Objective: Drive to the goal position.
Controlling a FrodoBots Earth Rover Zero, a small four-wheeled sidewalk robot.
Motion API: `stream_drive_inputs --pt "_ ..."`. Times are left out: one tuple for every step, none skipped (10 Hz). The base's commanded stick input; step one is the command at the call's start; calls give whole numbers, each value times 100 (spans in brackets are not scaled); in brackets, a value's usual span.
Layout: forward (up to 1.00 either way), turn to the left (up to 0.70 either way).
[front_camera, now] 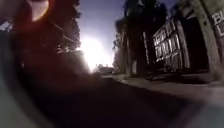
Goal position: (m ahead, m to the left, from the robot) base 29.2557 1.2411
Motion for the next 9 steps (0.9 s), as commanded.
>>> stream_drive_inputs --pt "85 0" --pt "85 0" --pt "85 0" --pt "85 0" --pt "85 0" --pt "85 0" --pt "85 -6" --pt "85 -11" --pt "85 -12"
